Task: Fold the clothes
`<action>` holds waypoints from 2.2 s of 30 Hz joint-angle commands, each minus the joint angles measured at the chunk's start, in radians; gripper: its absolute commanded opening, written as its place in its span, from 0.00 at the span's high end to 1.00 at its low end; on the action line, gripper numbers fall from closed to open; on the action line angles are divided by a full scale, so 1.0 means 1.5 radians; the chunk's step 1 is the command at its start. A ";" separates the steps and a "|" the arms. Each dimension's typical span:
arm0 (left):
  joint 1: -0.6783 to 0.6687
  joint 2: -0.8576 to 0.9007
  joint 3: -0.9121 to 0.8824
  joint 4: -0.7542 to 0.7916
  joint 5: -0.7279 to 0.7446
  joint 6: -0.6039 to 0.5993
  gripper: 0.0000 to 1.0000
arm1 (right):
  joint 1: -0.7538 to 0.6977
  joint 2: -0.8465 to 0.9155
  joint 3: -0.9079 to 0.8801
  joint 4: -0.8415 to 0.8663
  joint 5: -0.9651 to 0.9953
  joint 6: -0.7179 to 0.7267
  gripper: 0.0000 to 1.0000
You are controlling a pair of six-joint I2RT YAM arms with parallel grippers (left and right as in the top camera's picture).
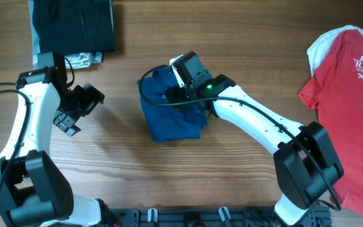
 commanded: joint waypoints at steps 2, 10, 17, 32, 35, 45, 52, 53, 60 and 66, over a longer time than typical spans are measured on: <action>-0.001 0.001 -0.006 0.003 0.006 -0.006 0.00 | 0.001 0.017 0.008 0.010 0.065 -0.005 0.72; -0.001 0.001 -0.006 0.003 0.006 -0.006 0.00 | -0.054 0.017 0.008 -0.003 0.185 0.042 0.96; -0.001 0.001 -0.006 0.002 0.006 -0.006 0.00 | -0.097 0.017 0.008 -0.087 0.254 0.120 0.95; -0.028 0.001 -0.006 0.009 0.006 -0.006 0.00 | -0.107 -0.167 0.118 -0.107 -0.176 0.199 0.45; -0.062 0.001 -0.006 0.018 0.006 -0.006 0.00 | -0.107 -0.062 0.109 -0.075 -0.317 0.211 0.96; -0.066 0.001 -0.006 0.018 0.005 -0.004 0.00 | -0.158 0.268 0.109 -0.049 -0.682 0.149 0.96; -0.066 0.001 -0.006 0.018 0.006 -0.004 0.00 | -0.217 0.115 0.112 -0.048 -0.820 0.095 0.84; -0.066 0.001 -0.006 0.018 0.006 -0.004 0.00 | -0.219 0.082 0.112 -0.052 -0.832 0.097 0.81; -0.066 0.001 -0.006 0.018 0.006 0.009 0.00 | -0.159 -0.049 0.068 -0.231 -0.788 0.001 0.65; -0.066 0.001 -0.006 0.018 0.019 0.014 0.00 | -0.115 -0.039 -0.212 0.115 -0.789 0.206 0.63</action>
